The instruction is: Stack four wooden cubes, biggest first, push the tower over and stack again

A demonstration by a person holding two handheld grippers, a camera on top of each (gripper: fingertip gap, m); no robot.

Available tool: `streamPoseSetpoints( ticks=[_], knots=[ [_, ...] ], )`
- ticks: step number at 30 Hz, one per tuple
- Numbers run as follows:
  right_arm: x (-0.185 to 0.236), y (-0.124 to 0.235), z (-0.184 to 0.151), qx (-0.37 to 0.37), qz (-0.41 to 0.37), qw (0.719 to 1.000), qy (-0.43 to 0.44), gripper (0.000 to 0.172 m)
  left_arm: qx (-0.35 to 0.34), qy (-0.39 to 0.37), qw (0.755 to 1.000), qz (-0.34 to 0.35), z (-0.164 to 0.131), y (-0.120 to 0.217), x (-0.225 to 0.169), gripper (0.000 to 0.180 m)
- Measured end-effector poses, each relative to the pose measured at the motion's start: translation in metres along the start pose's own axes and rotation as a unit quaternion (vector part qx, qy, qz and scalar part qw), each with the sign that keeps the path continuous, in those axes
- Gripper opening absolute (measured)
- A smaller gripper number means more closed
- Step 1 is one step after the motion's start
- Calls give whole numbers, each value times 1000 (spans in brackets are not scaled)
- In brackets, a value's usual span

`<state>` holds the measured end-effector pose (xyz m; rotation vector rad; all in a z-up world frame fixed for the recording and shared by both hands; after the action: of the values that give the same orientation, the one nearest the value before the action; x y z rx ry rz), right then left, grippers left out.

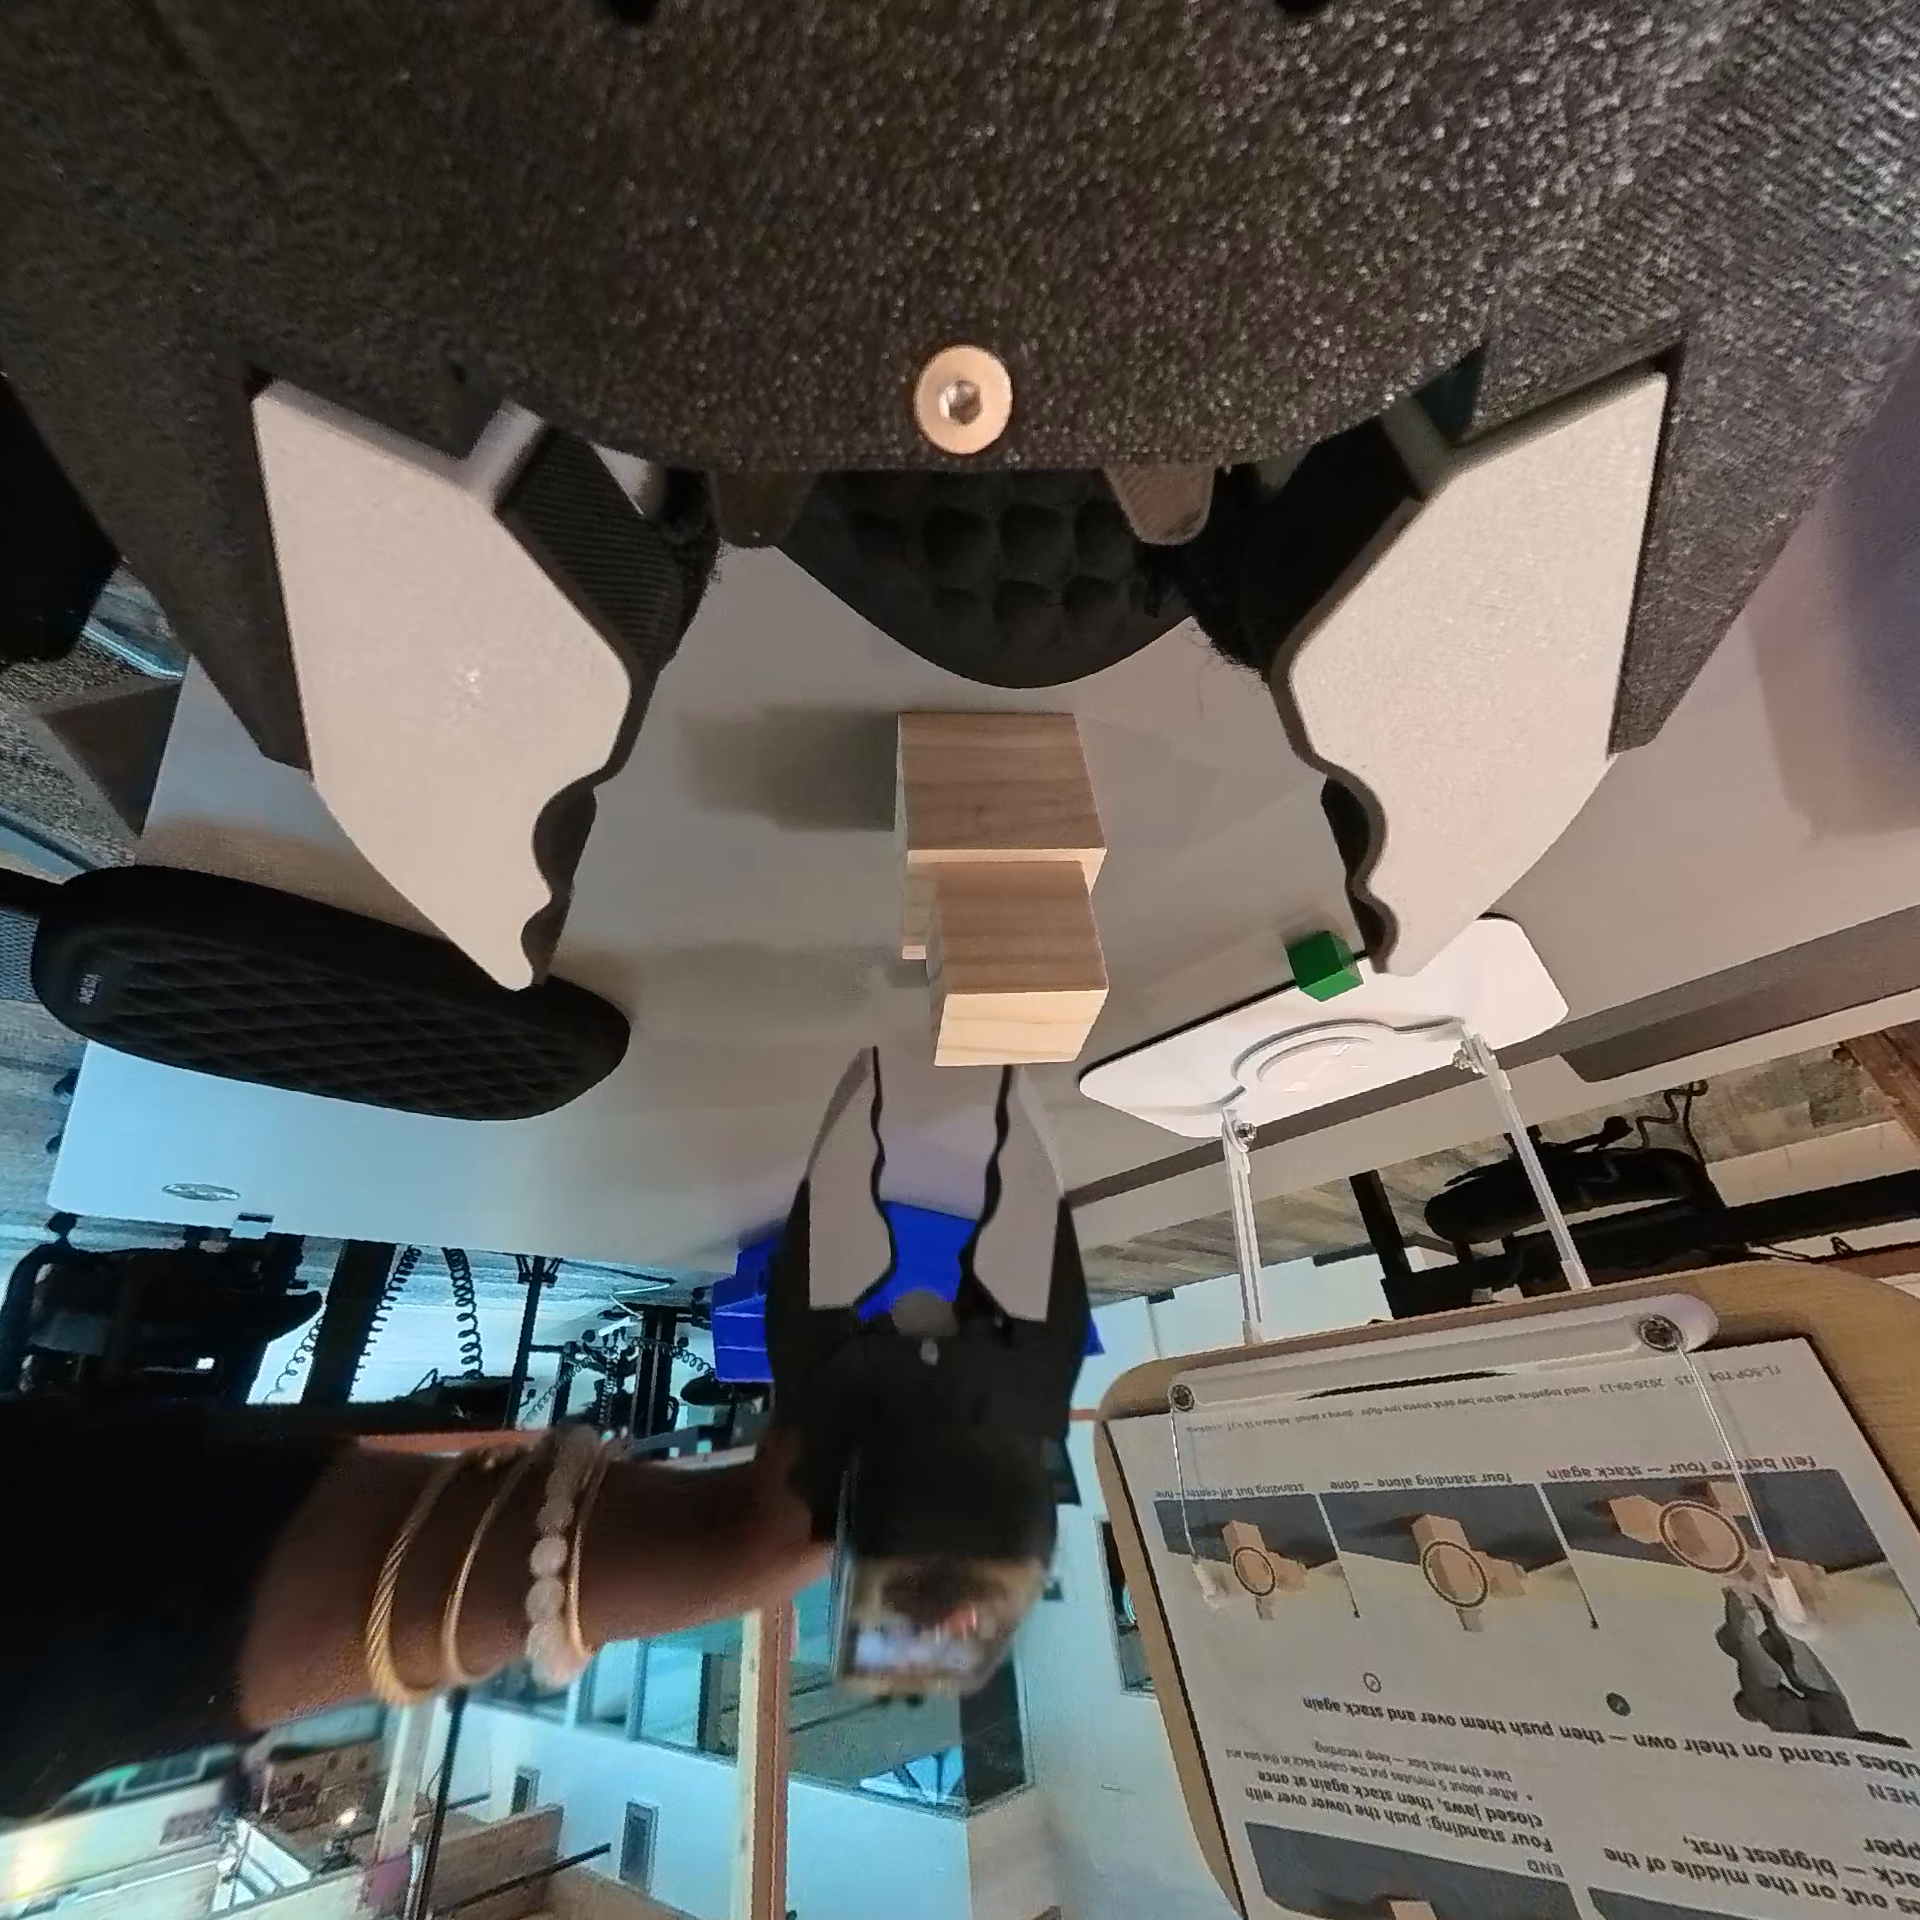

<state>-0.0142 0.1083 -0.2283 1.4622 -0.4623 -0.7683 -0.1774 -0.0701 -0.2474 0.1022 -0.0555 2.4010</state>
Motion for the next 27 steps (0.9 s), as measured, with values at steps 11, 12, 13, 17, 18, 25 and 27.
streamPoseSetpoints(
  ticks=[11,12,13,17,18,25,27],
  knots=[
    [-7,-30,-11,-2,3,1000,25,37,-6,4,1000,-3,1,1,0,136],
    [-7,-32,-12,-3,5,1000,28,36,-7,4,1000,-3,1,1,1,136],
    [-7,-34,-12,1,8,1000,30,35,-7,4,1000,-2,1,1,1,136],
    [-5,-36,-12,10,21,999,35,27,-8,5,1000,-2,1,2,1,136],
    [-6,-32,-10,8,20,999,30,27,-8,6,1000,-2,1,1,1,136],
    [-13,45,42,0,16,999,-30,27,-5,8,1000,-1,0,1,1,136],
    [-14,67,64,8,17,999,-37,27,-5,6,1000,-1,0,1,1,135]
  ],
)
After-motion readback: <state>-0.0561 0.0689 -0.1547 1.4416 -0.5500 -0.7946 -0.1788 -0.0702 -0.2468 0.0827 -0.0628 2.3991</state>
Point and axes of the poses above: each gripper's, where its closed fingertips meet, y back along the fingers, z out of its top, x = y × z across the jaws, the point moved 9 cm from there along y, back along the fingers, and after that the axes turned 3 degrees about -z, right-handed, at the moved point
